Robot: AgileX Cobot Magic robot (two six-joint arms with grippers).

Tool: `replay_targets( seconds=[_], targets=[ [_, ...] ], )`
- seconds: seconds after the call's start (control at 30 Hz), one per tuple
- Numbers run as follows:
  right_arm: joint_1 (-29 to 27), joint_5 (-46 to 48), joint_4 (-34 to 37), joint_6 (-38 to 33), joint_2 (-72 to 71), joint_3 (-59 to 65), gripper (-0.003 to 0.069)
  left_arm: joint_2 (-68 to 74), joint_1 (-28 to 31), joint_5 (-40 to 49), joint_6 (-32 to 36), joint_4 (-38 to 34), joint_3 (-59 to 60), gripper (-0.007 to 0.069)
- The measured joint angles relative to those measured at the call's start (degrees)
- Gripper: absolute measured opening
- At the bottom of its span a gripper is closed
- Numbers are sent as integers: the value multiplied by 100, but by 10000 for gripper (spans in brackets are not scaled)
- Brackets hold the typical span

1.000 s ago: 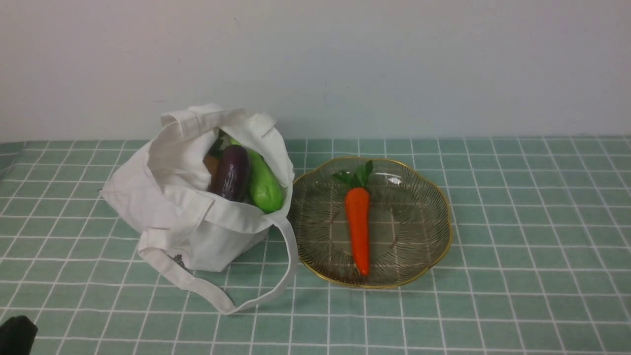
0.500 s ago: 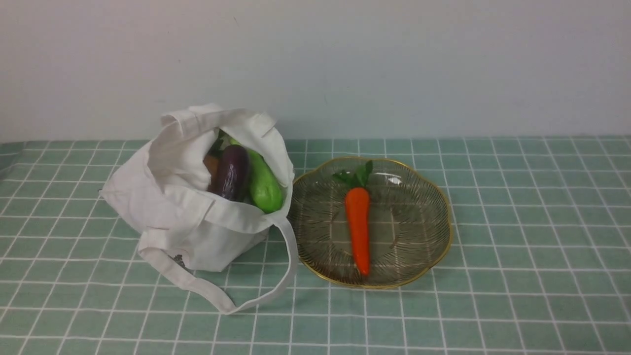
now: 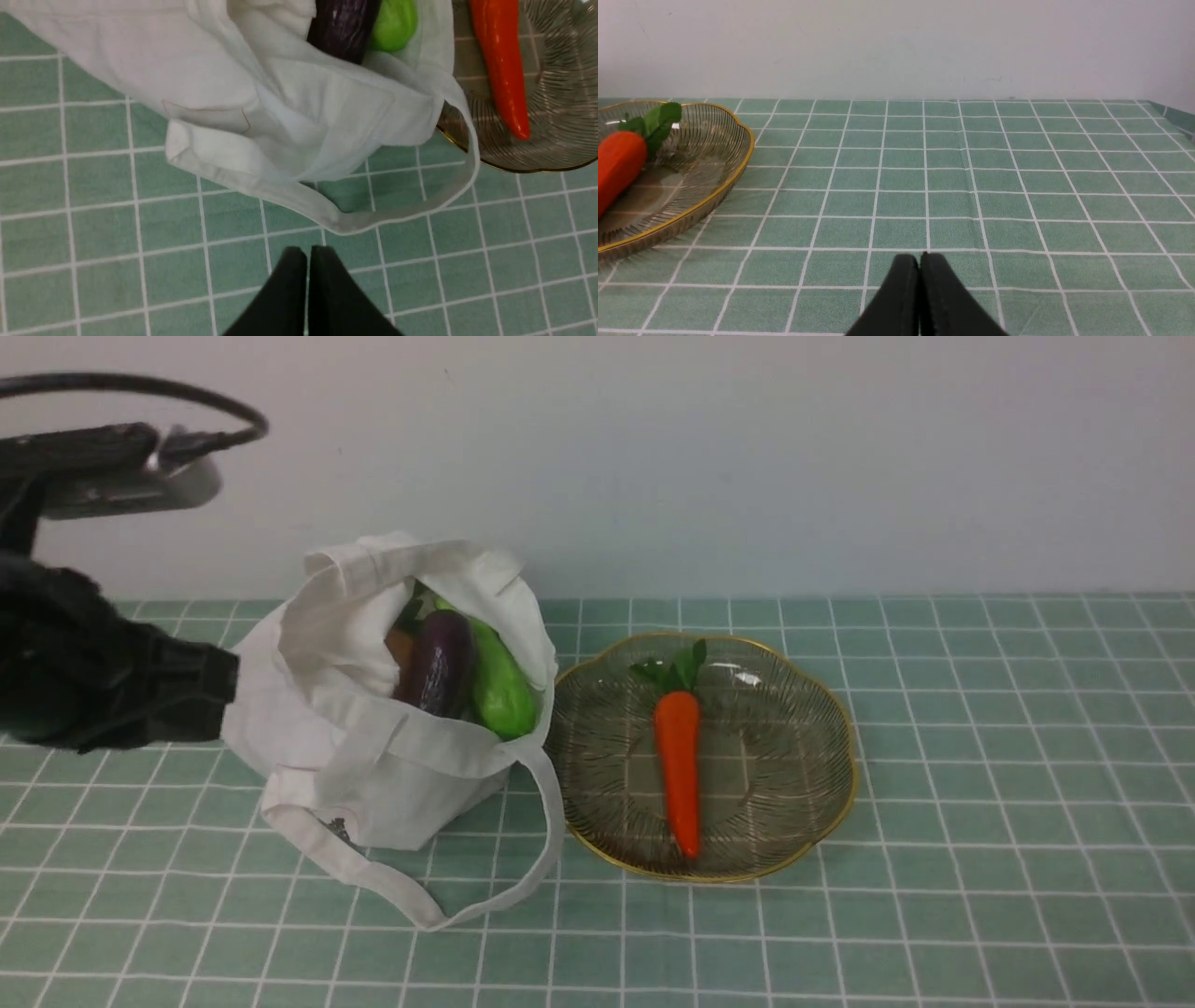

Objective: Take vegetables from cloth bag on blue coffee tablecloth place on plate.
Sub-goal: 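Reach into the bag and grasp a vegetable inside it with the left gripper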

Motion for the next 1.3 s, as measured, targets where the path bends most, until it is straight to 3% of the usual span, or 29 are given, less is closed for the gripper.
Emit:
replay_targets(
  seconds=[0.23, 0.47, 0.67, 0.73, 0.8, 0.93, 1.07, 1.13, 1.17, 1.2, 1.3],
  targets=[
    [0, 0, 0, 0, 0, 0, -10, 1559, -1189, 27, -49, 853, -1421, -8],
    [0, 0, 0, 0, 0, 0, -10, 2894, -1456, 63, -338, 1520, -2476, 44],
    [0, 0, 0, 0, 0, 0, -10, 3561, -1456, -328, -564, 1748, -2870, 256],
    [0, 0, 0, 0, 0, 0, -10, 3762, -1458, -525, -715, 1782, -2885, 394],
    [0, 0, 0, 0, 0, 0, -10, 3870, -1465, -591, -823, 1927, -2885, 472],
    [0, 0, 0, 0, 0, 0, -10, 4009, -1470, -611, -1303, 2385, -2885, 566],
    [0, 0, 0, 0, 0, 0, -10, 4025, -1476, -622, -1600, 2595, -2885, 567],
    [0, 0, 0, 0, 0, 0, -10, 4025, -1481, -622, -1668, 2643, -2885, 498],
    [0, 0, 0, 0, 0, 0, -10, 4025, -1481, -608, -1674, 2642, -2885, 412],
    [0, 0, 0, 0, 0, 0, -10, 4025, -1482, -592, -1674, 2642, -2885, 377],
    [0, 0, 0, 0, 0, 0, -10, 4025, -1512, -475, -1630, 2656, -2885, 382]
  ],
)
